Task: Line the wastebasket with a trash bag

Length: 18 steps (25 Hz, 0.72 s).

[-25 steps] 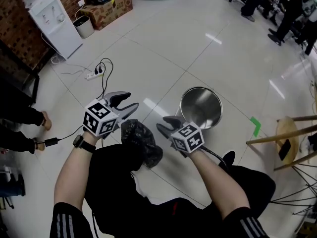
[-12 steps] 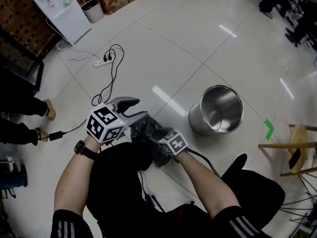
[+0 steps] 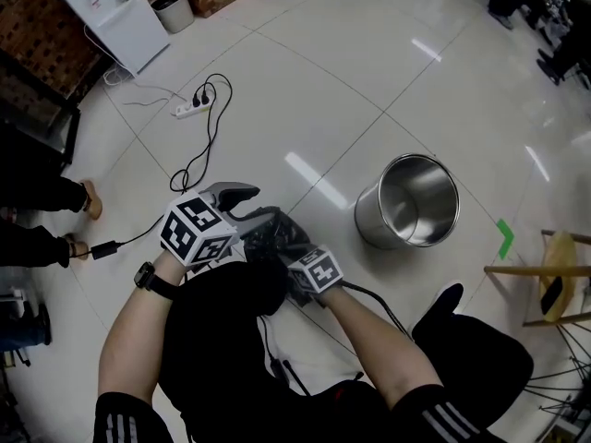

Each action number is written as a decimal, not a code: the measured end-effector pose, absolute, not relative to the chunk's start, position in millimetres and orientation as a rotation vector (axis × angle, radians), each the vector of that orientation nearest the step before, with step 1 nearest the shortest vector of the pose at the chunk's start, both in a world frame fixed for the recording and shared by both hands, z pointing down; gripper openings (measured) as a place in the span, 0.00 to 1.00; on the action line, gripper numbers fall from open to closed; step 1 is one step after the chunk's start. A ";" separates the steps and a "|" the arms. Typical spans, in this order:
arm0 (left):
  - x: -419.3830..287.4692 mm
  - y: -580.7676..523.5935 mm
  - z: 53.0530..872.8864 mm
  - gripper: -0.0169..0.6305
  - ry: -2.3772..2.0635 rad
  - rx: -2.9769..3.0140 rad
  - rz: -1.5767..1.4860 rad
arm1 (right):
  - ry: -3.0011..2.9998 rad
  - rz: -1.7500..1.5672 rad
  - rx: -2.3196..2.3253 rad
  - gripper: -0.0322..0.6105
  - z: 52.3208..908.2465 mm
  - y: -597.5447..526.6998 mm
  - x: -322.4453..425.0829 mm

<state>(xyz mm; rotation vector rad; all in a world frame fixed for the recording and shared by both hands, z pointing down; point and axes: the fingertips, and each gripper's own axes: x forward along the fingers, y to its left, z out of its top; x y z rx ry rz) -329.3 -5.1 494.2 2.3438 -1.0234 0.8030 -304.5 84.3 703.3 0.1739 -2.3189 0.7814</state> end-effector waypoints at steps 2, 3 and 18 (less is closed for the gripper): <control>-328.2 -1.6 499.8 0.34 -1.004 2.339 0.851 | -2.359 0.861 0.218 0.06 687.9 71.4 -302.0; -326.7 0.3 502.1 0.34 -0.987 2.341 0.878 | -2.381 0.906 0.246 0.06 677.2 62.9 -300.6; -244.8 33.7 514.6 0.58 -0.846 2.305 1.130 | -2.729 1.204 0.659 0.06 486.3 -51.6 -224.6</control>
